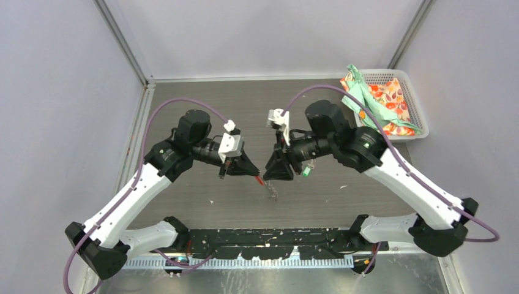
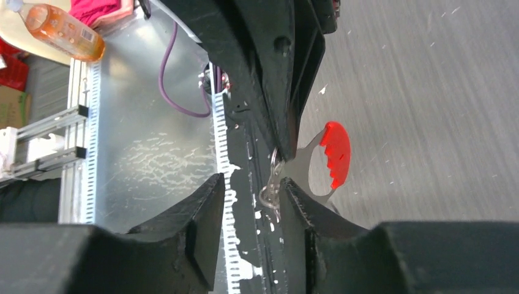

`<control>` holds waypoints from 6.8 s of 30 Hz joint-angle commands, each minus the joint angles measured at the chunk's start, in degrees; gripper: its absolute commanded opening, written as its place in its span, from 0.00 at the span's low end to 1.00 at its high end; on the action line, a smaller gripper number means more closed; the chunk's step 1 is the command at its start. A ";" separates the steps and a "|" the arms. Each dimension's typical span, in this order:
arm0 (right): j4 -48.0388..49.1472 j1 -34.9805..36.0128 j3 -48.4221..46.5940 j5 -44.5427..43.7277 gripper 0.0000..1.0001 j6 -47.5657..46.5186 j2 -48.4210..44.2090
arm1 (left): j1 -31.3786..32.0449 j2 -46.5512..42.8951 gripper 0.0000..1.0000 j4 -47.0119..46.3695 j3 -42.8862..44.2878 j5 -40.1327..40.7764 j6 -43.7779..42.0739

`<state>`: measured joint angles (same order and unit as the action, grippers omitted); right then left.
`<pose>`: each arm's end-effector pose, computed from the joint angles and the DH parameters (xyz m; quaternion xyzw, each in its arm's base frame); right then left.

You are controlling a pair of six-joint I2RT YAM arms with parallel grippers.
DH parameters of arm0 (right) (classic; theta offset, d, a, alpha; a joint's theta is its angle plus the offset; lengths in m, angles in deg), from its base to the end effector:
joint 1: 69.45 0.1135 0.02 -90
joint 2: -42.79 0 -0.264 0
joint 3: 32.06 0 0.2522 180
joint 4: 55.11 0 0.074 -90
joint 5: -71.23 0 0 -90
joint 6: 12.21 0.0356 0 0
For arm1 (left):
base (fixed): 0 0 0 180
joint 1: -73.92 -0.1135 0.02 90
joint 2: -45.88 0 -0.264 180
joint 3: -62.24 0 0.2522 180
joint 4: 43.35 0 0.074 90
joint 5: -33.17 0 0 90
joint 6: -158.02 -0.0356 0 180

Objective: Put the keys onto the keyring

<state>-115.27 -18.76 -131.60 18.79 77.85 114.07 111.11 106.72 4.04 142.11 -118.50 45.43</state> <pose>0.1379 0.2027 0.4289 -0.4952 0.6813 0.4513 0.2948 0.1482 -0.1518 0.3831 0.5951 0.5084 -0.4925 0.3804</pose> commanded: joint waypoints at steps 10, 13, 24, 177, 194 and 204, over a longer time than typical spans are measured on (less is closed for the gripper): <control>24.99 -1.29 16.76 -19.07 0.47 7.10 -26.66 | 0.70 -8.14 0.00 -14.64 1.46 -13.09 -12.57; 25.85 -1.26 17.06 -19.43 0.47 7.01 -26.93 | 1.83 -8.12 0.00 -14.64 3.28 -13.51 -14.39; 29.44 -1.28 18.32 -16.64 0.47 6.69 -26.11 | 3.24 -8.68 0.00 -16.10 5.58 -13.49 -16.93; 1.92 3.28 -0.72 -9.56 0.49 -6.58 -10.85 | 6.12 -2.16 0.00 6.04 13.74 20.45 7.72; -8.72 3.40 -14.74 -9.17 0.41 -11.57 1.26 | 6.14 2.13 0.00 15.27 19.75 13.02 4.23; -8.22 3.44 -15.08 -7.39 0.38 -10.25 2.72 | 6.14 3.67 0.00 15.46 21.72 14.30 4.42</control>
<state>-124.23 -15.54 -145.04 9.90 67.18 116.28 117.08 110.59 20.26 161.41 -103.37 49.78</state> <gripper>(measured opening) 0.376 0.010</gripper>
